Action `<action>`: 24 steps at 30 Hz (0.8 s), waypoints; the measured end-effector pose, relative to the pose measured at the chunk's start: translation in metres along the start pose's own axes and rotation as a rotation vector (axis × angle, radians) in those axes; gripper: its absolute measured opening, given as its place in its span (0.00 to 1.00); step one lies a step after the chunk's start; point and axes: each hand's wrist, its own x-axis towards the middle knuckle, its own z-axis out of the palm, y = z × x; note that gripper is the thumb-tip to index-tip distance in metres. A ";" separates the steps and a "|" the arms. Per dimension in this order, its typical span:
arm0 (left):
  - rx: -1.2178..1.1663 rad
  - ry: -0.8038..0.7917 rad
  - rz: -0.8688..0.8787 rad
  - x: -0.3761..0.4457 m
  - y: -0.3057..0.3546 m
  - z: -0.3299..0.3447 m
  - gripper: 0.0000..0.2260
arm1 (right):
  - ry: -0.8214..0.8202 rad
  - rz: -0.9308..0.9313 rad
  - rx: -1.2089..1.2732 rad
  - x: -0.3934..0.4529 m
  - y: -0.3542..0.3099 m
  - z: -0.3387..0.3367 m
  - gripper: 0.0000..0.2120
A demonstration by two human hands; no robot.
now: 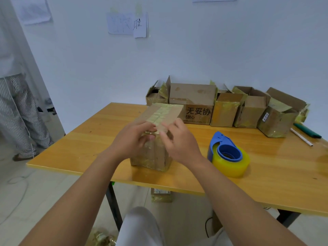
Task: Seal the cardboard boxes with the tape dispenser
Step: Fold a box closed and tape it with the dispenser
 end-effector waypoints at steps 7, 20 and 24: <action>-0.220 -0.320 -0.206 -0.001 -0.009 -0.041 0.09 | -0.272 0.220 -0.082 0.026 0.047 -0.015 0.36; 0.351 -0.249 -0.195 -0.001 0.027 -0.003 0.41 | -0.230 0.268 -0.170 0.037 0.042 -0.002 0.32; 0.420 -0.192 -0.166 0.008 0.015 -0.002 0.26 | -0.194 0.207 -0.236 0.035 0.038 -0.008 0.25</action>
